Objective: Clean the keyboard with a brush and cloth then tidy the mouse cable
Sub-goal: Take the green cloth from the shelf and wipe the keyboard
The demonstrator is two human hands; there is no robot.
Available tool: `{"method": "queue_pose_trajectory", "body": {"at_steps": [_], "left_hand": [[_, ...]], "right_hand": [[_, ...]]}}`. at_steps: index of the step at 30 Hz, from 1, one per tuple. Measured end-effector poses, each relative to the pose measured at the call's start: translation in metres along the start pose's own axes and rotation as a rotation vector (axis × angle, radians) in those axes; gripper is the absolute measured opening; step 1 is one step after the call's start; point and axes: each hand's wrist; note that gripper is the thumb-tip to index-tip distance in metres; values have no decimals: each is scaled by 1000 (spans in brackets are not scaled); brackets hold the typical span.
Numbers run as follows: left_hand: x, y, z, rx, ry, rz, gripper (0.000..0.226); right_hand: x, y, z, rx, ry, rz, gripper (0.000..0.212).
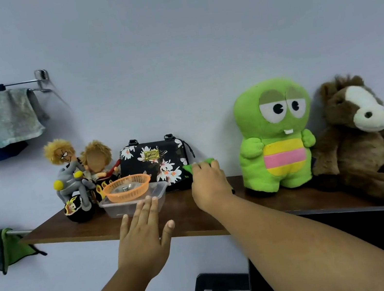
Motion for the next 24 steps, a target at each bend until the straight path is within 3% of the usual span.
{"method": "queue_pose_trajectory", "body": {"at_steps": [8,14,24], "left_hand": [[-48,-28,17,-146,37,81,69],[-117,-55,39,-188,83,113,64],[-232,-50,129,-169,91,237,63]], "right_hand": [[-23,-84,42,-322,-254,-87,58],[-68,-143,121,-449,-361,-189,54],[-173,-165,262,-338,-339,-263,52]]}}
Point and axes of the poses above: each hand's wrist, its own z-axis away from the middle knuckle, its own y-axis out of the palm, x = y × z, and after that the axes turned 14 degrees about -z, right-handed
